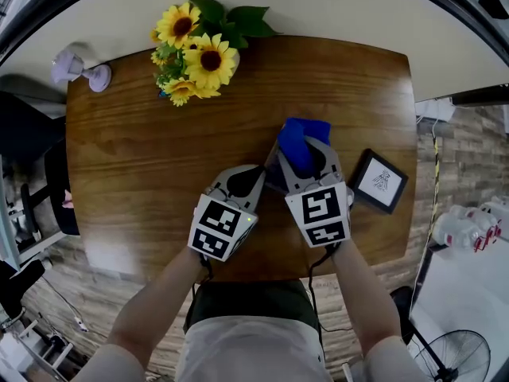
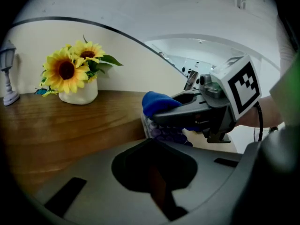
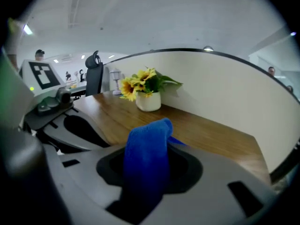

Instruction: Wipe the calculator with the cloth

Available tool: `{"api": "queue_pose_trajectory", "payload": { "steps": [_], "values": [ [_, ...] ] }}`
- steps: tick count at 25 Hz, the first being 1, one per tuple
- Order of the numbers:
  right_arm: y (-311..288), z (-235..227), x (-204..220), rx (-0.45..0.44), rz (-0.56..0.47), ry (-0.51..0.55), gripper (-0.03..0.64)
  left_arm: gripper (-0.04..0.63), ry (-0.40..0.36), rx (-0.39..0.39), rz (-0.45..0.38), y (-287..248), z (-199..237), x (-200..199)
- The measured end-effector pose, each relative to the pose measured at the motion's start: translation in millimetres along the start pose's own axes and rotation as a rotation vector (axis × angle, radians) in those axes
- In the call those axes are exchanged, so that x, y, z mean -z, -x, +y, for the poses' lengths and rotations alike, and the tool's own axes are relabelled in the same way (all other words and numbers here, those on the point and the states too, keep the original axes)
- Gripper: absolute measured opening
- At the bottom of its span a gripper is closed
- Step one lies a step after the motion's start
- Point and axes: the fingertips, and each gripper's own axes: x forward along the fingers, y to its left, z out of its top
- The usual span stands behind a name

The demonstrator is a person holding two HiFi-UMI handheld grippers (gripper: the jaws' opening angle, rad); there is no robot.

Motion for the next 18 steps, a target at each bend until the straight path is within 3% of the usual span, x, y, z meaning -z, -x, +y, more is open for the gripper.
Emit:
{"api": "queue_pose_trajectory", "payload": {
  "steps": [6,12,15,18],
  "values": [
    [26.1,53.4,17.1,-0.232,0.054,0.015,0.152,0.002,-0.016,-0.021,-0.003,0.7,1.1,1.8],
    [58.6,96.7,46.1,-0.414,0.162,-0.091,0.150,0.002,-0.011,-0.022,0.002,1.0,0.9,1.1],
    [67.0,97.3,44.0,-0.426,0.153,-0.116,0.150,0.002,-0.009,-0.017,0.003,1.0,0.5,-0.5],
    [63.7,69.3,14.5,-0.340,0.028,-0.198,0.152,0.002,0.031,0.029,-0.051,3.9,-5.4,-7.3]
  ]
}}
